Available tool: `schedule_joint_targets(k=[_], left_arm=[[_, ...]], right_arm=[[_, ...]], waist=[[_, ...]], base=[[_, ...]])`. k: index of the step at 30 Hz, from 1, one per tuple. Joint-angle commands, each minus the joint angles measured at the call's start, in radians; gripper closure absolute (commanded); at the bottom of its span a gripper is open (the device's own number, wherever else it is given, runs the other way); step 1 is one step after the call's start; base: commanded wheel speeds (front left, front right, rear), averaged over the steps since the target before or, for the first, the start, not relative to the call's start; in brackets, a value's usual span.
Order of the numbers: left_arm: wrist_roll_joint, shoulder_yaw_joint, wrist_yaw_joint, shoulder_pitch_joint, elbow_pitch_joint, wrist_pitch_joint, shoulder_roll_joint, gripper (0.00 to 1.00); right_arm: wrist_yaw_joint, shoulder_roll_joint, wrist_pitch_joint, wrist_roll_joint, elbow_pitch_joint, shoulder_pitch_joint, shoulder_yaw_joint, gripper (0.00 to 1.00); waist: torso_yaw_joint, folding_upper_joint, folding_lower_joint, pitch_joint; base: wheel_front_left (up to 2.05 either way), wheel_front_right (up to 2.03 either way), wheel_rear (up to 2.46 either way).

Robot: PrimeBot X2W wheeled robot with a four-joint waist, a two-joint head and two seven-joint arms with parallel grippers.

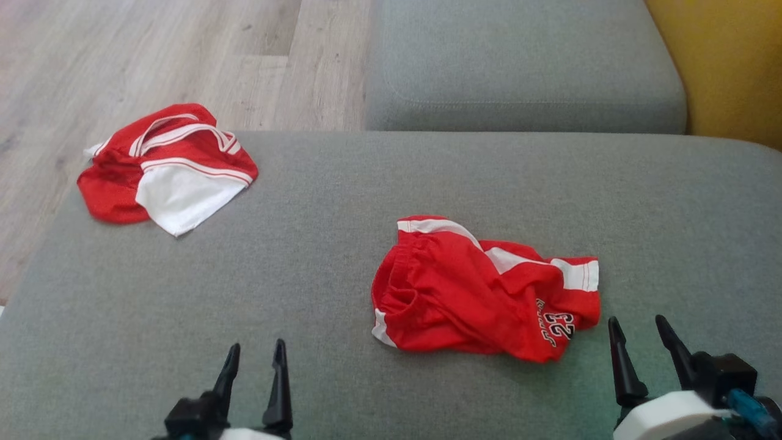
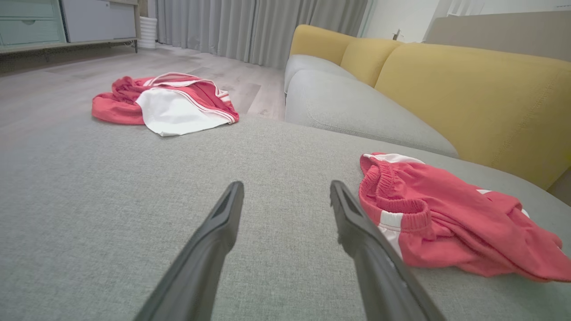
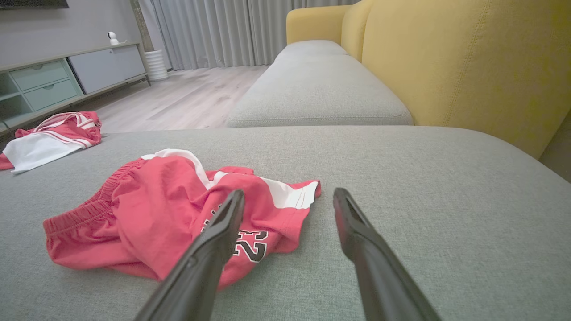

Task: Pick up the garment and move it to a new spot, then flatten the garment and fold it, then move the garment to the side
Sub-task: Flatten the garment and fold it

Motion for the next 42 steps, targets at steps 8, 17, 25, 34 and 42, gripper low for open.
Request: schedule_joint_targets(k=[8,17,25,34,42], left_arm=[[0.029,-0.076,-0.048,-0.296,0.002,0.155,-0.040,0.00],[-0.063,-0.146,-0.061,-0.611,0.251,0.374,-0.102,0.00],[-0.219,-0.206,-0.044,-0.793,0.403,0.426,-0.105,0.00],[-0.345,-0.256,-0.002,-0.874,0.509,0.432,-0.105,0.00],[-0.396,-0.267,0.006,-0.918,0.591,0.388,-0.105,0.00]], right_arm=[[0.007,-0.007,0.017,-0.030,-0.059,-0.074,0.005,0.00],[0.007,-0.007,0.054,-0.057,-0.097,-0.155,0.049,0.00],[0.007,-0.007,0.057,-0.067,-0.095,-0.240,0.091,0.00],[0.007,-0.007,0.042,-0.066,-0.071,-0.269,0.096,0.00],[0.007,-0.007,0.031,-0.066,-0.063,-0.270,0.084,0.00]], waist=[[-0.003,-0.0001,0.0000,0.060],[-0.078,-0.0001,0.0000,0.173],[-0.170,-0.0001,0.0000,0.269],[-0.214,-0.0001,0.0000,0.296],[-0.221,-0.0001,0.0000,0.307]], base=[[0.00,0.00,0.00],[0.00,0.00,0.00],[0.00,0.00,0.00],[0.00,0.00,0.00],[0.00,0.00,0.00]])
